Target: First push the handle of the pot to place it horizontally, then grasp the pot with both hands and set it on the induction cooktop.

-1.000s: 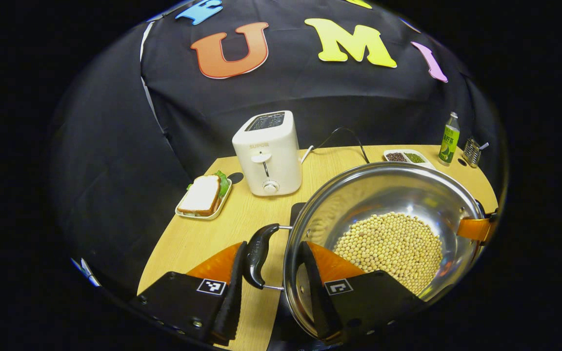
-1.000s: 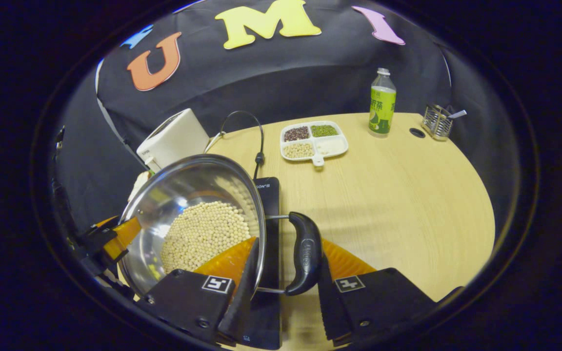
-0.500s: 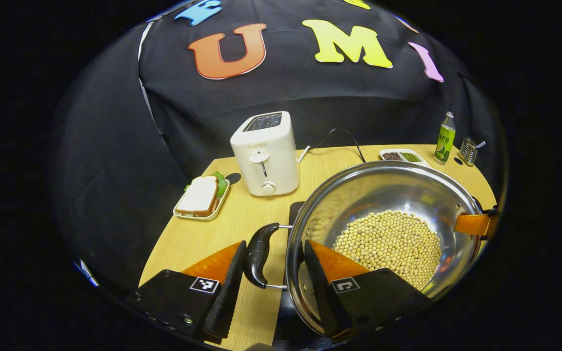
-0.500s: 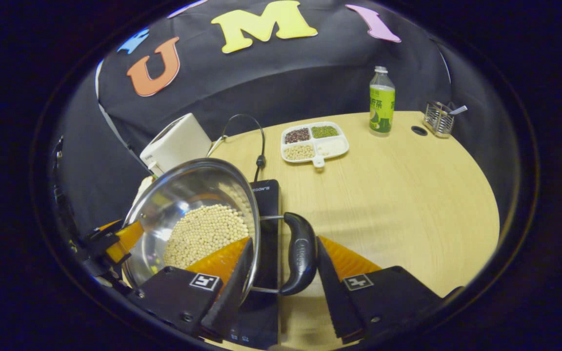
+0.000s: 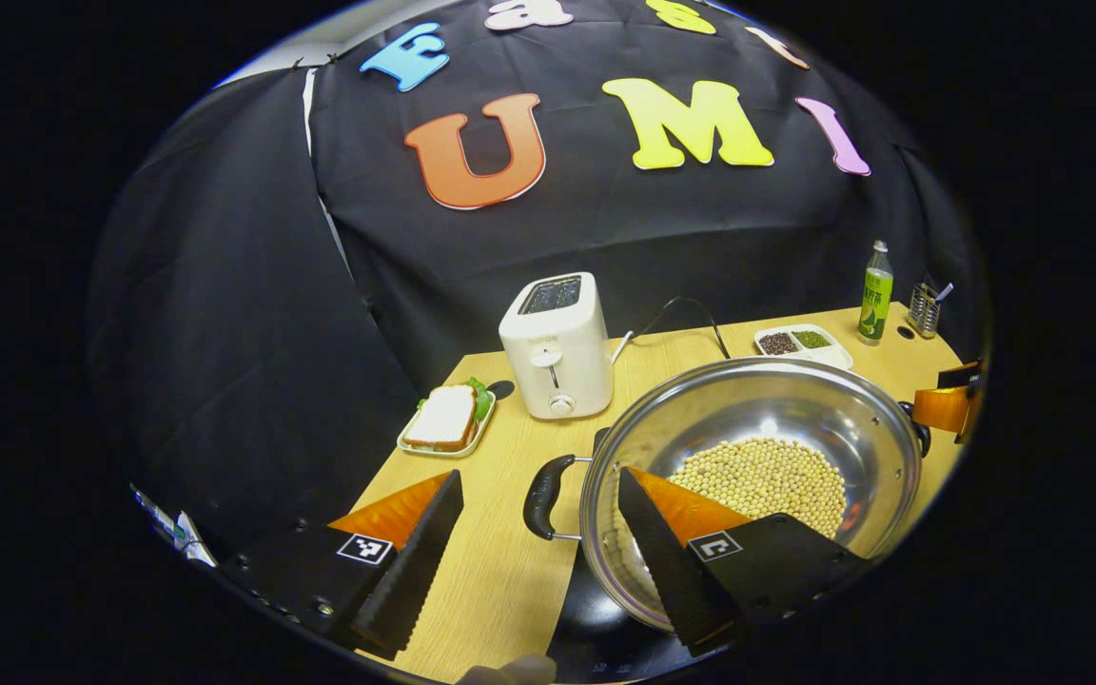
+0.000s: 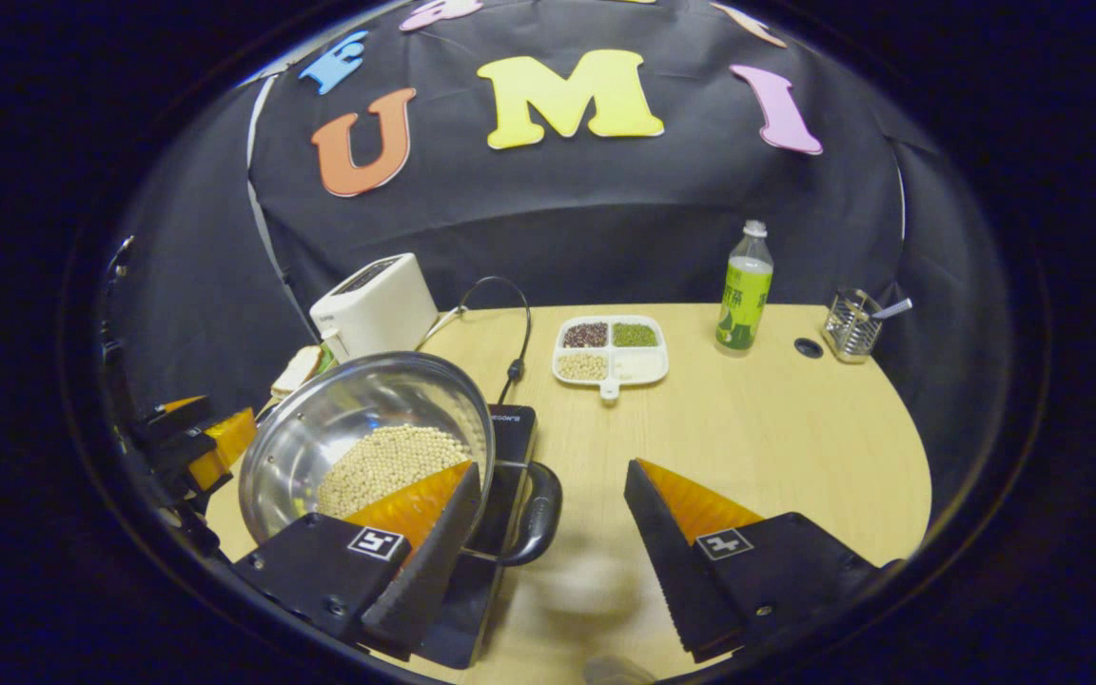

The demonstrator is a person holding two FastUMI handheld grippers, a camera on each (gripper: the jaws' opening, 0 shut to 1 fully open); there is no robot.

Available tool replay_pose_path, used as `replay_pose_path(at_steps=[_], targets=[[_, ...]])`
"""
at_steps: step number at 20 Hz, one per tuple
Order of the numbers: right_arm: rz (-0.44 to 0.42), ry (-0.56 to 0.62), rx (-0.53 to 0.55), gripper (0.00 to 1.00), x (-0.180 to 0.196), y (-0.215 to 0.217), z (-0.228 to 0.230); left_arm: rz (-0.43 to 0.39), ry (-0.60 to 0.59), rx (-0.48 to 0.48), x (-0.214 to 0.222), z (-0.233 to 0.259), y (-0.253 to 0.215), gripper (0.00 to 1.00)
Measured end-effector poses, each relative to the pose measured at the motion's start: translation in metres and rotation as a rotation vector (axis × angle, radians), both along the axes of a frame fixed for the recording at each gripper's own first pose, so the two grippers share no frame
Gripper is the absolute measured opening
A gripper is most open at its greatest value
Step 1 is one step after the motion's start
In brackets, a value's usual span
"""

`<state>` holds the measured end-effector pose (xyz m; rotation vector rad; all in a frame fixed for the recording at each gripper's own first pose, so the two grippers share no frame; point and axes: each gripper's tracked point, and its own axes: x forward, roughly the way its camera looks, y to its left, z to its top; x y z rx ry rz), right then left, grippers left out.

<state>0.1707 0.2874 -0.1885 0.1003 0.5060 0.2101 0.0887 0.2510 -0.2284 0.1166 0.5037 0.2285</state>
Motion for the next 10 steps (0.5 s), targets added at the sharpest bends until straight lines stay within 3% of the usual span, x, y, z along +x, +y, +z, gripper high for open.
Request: replay_pose_path(at_steps=[10], targets=[[0.081,-0.238,-0.036,0.96,-0.049,-0.086,0.121,-0.006,-0.211,-0.024,-0.036,0.137,-0.097,0.96]])
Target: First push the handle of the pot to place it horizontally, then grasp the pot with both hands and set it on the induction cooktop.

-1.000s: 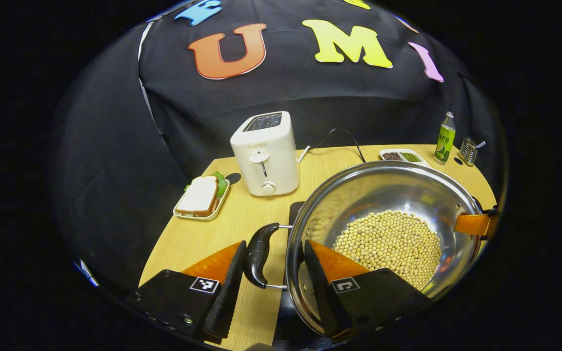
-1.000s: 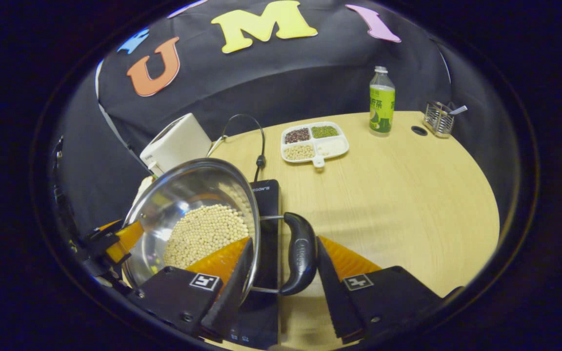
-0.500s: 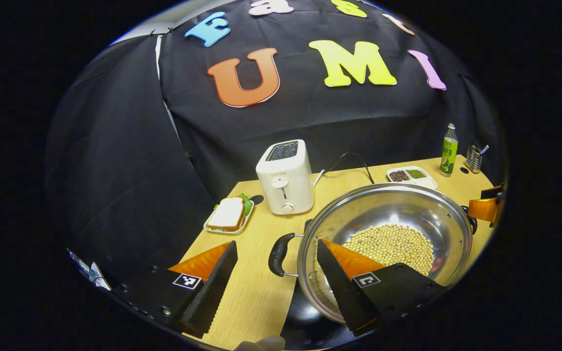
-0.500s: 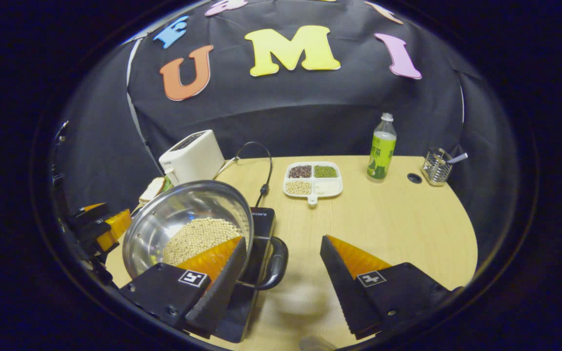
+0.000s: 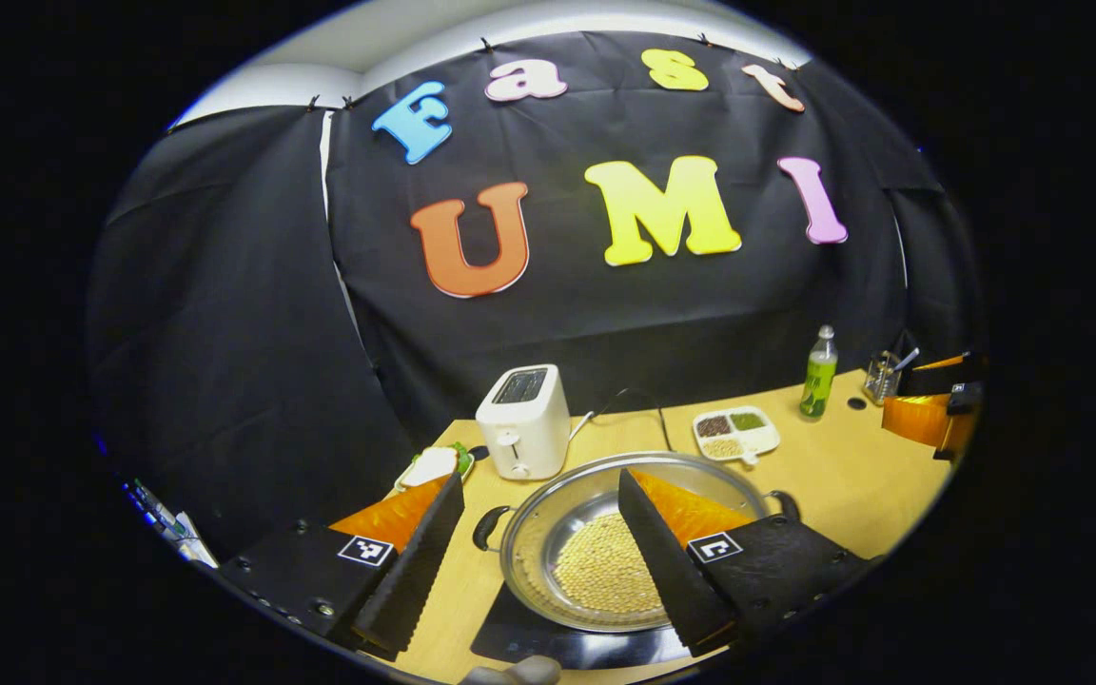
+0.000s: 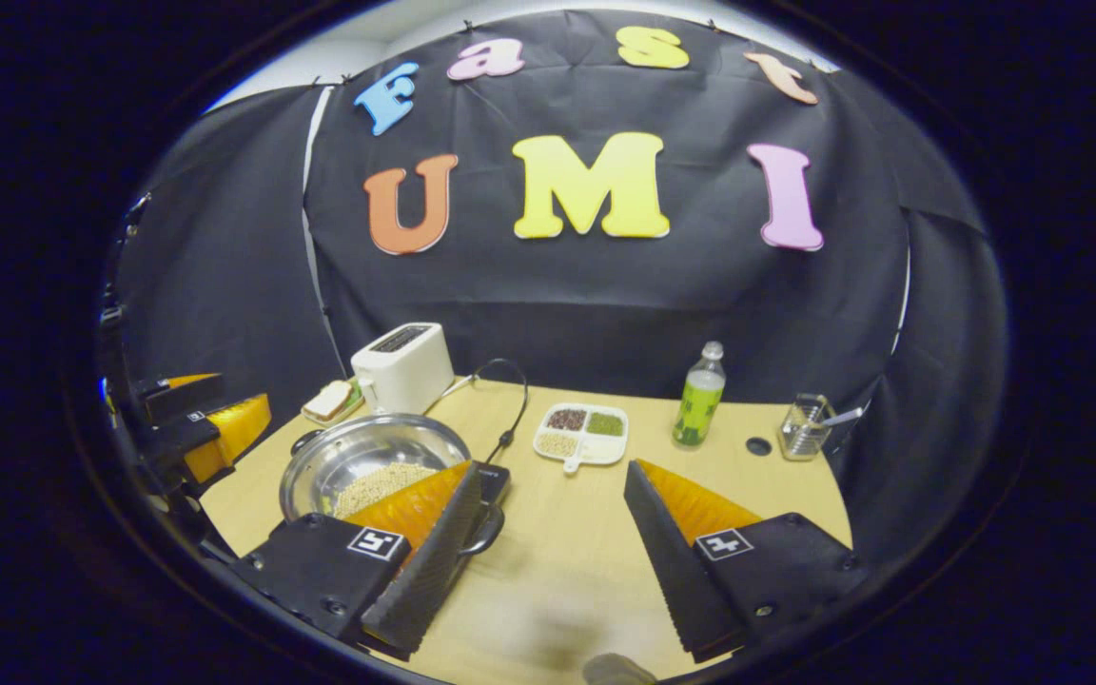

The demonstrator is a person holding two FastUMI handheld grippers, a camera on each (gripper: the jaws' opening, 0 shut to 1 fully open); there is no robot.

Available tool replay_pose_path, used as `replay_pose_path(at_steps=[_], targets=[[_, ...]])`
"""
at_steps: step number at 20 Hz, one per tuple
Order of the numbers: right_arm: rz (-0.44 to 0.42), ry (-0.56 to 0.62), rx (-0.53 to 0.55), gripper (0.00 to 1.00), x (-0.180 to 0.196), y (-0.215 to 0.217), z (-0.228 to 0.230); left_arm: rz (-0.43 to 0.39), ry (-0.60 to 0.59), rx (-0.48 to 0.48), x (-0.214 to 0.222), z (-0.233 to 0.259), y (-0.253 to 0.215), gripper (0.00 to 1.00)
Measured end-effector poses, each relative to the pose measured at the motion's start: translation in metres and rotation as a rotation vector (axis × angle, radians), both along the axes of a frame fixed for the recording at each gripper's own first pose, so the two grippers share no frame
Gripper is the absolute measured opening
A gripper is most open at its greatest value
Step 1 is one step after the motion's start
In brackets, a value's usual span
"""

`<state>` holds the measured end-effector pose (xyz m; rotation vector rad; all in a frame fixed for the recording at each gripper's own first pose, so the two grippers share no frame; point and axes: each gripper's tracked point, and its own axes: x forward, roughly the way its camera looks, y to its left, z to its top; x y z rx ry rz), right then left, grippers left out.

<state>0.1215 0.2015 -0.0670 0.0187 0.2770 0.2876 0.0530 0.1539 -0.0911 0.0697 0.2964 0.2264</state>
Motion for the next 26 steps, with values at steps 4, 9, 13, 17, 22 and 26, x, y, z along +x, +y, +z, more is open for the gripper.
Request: replay_pose_path(at_steps=[4,9,13,17,22,26], targets=[[-0.007,-0.086,0.044,0.95,-0.021,-0.056,0.053,0.005,-0.104,-0.023,-0.016,0.068,-0.046,0.96],[-0.063,-0.221,0.053,0.96,-0.044,-0.140,0.115,0.009,-0.218,-0.047,-0.035,0.132,-0.102,0.96],[-0.097,-0.291,0.074,0.96,-0.065,-0.188,0.146,-0.002,-0.267,-0.051,-0.048,0.164,-0.140,0.96],[-0.122,-0.318,0.063,0.96,-0.075,-0.219,0.157,-0.045,-0.282,-0.046,-0.057,0.178,-0.177,0.96],[-0.140,-0.342,0.080,0.98,-0.087,-0.241,0.165,-0.072,-0.295,-0.083,-0.055,0.181,-0.205,0.96],[-0.165,-0.332,0.082,0.96,-0.089,-0.260,0.159,-0.078,-0.307,-0.072,-0.057,0.184,-0.213,0.96]])
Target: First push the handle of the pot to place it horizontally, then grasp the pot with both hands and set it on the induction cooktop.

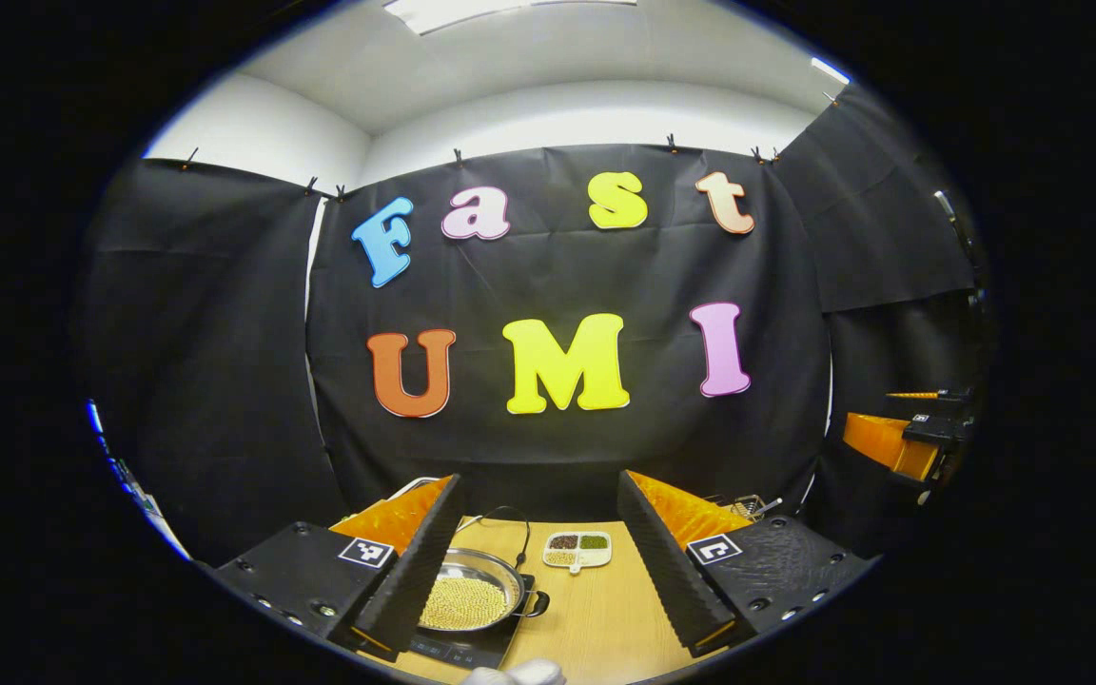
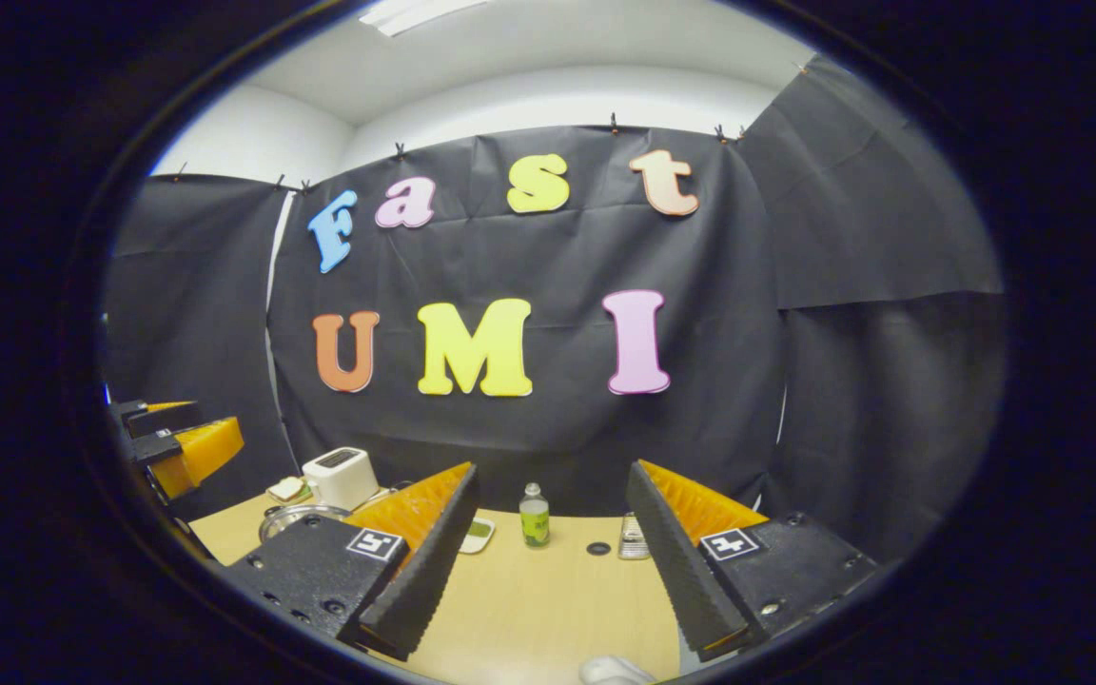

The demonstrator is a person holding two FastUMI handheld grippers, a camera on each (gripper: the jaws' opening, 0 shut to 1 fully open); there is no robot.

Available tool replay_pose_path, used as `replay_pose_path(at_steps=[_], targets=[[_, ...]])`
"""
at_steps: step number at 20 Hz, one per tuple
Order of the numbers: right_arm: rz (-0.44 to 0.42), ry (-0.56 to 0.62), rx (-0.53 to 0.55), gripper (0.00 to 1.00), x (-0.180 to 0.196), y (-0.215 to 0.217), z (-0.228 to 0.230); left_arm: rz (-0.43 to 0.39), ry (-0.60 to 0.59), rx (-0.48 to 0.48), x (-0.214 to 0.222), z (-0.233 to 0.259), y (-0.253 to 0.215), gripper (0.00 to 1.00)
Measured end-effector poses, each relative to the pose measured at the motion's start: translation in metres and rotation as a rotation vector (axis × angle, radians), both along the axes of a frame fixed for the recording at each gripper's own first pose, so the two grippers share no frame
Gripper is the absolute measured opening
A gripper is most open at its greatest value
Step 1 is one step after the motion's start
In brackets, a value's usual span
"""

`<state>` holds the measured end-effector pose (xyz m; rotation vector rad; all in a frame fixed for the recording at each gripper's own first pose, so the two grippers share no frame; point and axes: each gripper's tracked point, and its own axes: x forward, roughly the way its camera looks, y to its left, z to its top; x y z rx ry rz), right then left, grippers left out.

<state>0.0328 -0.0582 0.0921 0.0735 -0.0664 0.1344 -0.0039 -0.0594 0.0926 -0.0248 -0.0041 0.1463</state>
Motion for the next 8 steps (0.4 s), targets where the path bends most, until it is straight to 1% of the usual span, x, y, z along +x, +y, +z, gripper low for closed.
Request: replay_pose_path(at_steps=[2,3,4,5,8], targets=[[0.000,0.008,0.006,0.99,-0.001,-0.003,-0.002,0.001,0.002,-0.008,0.002,-0.001,-0.004,0.96],[0.000,0.007,0.005,0.96,-0.002,-0.004,-0.003,0.000,0.005,-0.011,0.003,-0.001,-0.005,0.96],[-0.004,0.009,0.002,0.96,-0.002,-0.007,-0.004,-0.002,0.005,-0.012,0.003,-0.001,-0.007,0.96],[-0.004,0.009,0.000,0.99,0.000,-0.007,-0.004,0.001,0.005,-0.011,0.003,0.000,-0.008,0.96],[-0.001,0.009,-0.001,0.97,0.000,-0.010,-0.003,-0.006,0.002,-0.009,0.005,-0.001,-0.012,0.96]])
